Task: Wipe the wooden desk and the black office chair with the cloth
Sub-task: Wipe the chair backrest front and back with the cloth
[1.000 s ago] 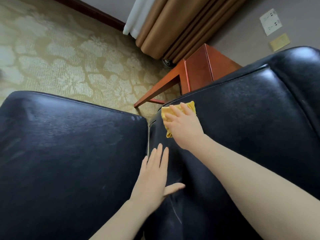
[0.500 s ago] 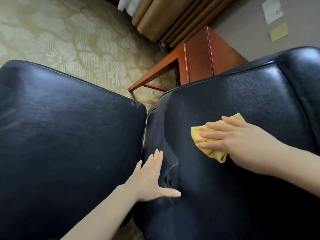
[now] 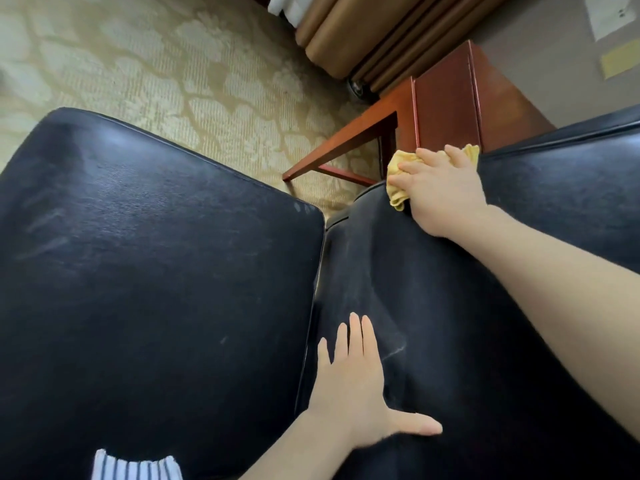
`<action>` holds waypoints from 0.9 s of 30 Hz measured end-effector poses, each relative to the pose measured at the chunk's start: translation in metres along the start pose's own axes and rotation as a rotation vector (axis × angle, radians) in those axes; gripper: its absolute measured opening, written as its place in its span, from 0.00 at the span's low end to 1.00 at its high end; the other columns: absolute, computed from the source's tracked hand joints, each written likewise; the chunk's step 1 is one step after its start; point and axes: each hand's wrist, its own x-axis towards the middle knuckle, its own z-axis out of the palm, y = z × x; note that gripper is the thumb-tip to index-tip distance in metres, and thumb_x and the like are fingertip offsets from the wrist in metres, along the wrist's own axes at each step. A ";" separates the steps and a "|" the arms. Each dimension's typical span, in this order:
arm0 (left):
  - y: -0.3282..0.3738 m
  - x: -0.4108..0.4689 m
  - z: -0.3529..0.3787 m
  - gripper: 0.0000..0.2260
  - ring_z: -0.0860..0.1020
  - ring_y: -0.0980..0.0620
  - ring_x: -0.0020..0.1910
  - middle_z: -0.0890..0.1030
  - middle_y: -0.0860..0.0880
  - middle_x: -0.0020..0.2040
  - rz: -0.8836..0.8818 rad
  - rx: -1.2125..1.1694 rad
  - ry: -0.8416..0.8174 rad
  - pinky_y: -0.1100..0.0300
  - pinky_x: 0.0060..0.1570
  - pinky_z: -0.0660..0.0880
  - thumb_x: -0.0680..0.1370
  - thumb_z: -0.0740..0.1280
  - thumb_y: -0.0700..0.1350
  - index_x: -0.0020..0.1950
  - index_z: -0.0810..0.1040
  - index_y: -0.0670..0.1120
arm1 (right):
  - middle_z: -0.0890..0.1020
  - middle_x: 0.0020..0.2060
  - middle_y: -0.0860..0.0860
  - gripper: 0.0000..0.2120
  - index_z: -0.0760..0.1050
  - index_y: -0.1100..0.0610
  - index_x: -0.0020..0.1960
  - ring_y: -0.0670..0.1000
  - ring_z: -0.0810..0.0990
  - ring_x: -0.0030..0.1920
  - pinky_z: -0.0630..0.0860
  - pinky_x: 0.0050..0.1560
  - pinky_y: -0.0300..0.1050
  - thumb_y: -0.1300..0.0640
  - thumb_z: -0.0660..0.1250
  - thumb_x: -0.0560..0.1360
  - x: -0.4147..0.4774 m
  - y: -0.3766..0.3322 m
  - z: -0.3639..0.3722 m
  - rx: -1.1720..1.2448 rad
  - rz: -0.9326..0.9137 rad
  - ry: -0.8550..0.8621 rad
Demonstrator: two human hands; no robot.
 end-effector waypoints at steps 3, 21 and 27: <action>-0.002 0.001 0.001 0.64 0.33 0.48 0.75 0.30 0.48 0.76 0.002 -0.018 0.035 0.44 0.73 0.36 0.51 0.51 0.77 0.74 0.29 0.43 | 0.63 0.73 0.49 0.25 0.66 0.45 0.70 0.56 0.52 0.75 0.46 0.73 0.59 0.50 0.67 0.75 0.011 -0.033 0.012 -0.067 -0.007 -0.061; -0.043 -0.034 0.012 0.62 0.38 0.47 0.77 0.36 0.47 0.78 0.074 0.238 -0.162 0.44 0.74 0.41 0.63 0.71 0.69 0.75 0.29 0.46 | 0.83 0.53 0.50 0.22 0.83 0.50 0.48 0.58 0.78 0.60 0.61 0.65 0.57 0.59 0.77 0.54 -0.200 -0.076 0.034 0.186 -0.293 -0.045; -0.045 -0.064 0.033 0.63 0.37 0.45 0.77 0.34 0.45 0.77 0.044 0.302 -0.200 0.43 0.74 0.41 0.62 0.70 0.70 0.74 0.27 0.46 | 0.79 0.62 0.48 0.30 0.73 0.45 0.63 0.52 0.68 0.65 0.56 0.66 0.51 0.61 0.48 0.66 -0.265 0.007 0.013 0.095 -0.219 0.042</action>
